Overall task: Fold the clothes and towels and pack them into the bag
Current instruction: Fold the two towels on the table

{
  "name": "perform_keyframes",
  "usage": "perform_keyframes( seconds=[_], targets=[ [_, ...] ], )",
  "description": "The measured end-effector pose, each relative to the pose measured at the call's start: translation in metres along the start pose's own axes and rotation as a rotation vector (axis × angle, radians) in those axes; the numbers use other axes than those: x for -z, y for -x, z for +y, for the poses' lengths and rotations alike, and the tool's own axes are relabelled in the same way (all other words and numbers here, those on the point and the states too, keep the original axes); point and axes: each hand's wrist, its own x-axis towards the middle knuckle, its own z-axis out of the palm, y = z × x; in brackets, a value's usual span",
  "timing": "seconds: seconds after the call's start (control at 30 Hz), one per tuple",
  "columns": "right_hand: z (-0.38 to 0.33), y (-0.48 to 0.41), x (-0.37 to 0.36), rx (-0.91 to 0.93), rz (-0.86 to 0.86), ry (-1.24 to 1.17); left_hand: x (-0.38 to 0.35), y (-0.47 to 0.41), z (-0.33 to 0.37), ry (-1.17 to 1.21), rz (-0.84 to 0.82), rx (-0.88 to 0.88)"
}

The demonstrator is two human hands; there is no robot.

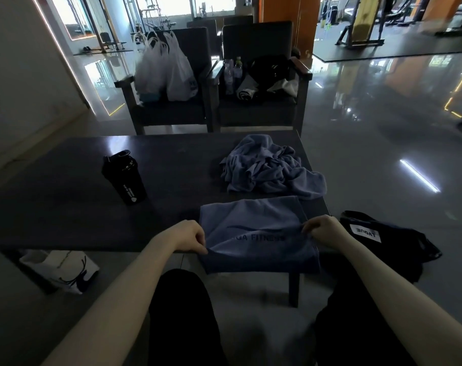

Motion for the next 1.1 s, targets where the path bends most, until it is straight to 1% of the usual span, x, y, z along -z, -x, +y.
perform_keyframes(
  seconds=[0.07, 0.13, 0.2, 0.27, 0.3, 0.4, 0.47, 0.57, 0.7, 0.8, 0.9, 1.03, 1.1],
  targets=[
    [-0.002, -0.002, 0.001, -0.009, 0.046, -0.019, -0.002, -0.004, 0.0, 0.035, -0.008, 0.012],
    [-0.004, -0.005, 0.001, -0.021, 0.11, -0.031, -0.002, -0.013, -0.001, 0.102, 0.04, 0.036],
    [-0.005, -0.011, -0.001, -0.035, 0.165, -0.052, -0.004, -0.024, -0.003, 0.154, 0.176, 0.077],
    [-0.005, -0.021, -0.005, -0.057, 0.187, -0.08, -0.005, -0.036, -0.005, 0.159, 0.299, 0.13],
    [-0.005, -0.026, -0.007, -0.078, 0.175, -0.094, -0.005, -0.042, -0.005, 0.171, 0.317, 0.159],
    [-0.009, -0.043, -0.013, -0.118, 0.127, -0.122, -0.007, -0.065, -0.006, 0.239, 0.271, 0.254],
    [-0.012, -0.055, -0.015, -0.128, 0.126, -0.171, -0.006, -0.079, -0.01, 0.265, 0.26, 0.288],
    [-0.015, -0.075, -0.017, -0.158, 0.12, -0.193, -0.004, -0.098, -0.016, 0.254, 0.241, 0.256],
    [-0.017, -0.091, -0.019, -0.19, 0.037, -0.138, -0.001, -0.11, -0.015, 0.296, 0.198, 0.208],
    [-0.014, -0.094, -0.017, -0.183, 0.023, -0.111, -0.001, -0.111, -0.015, 0.282, 0.224, 0.161],
    [-0.011, -0.095, -0.015, -0.173, 0.016, -0.11, -0.001, -0.106, -0.018, 0.334, 0.265, 0.132],
    [-0.013, -0.091, -0.017, -0.064, 0.133, -0.171, 0.001, -0.099, -0.019, 0.359, 0.34, 0.114],
    [-0.015, -0.093, -0.019, -0.053, 0.166, -0.229, 0.004, -0.097, -0.017, 0.365, 0.366, 0.105]
  ],
)
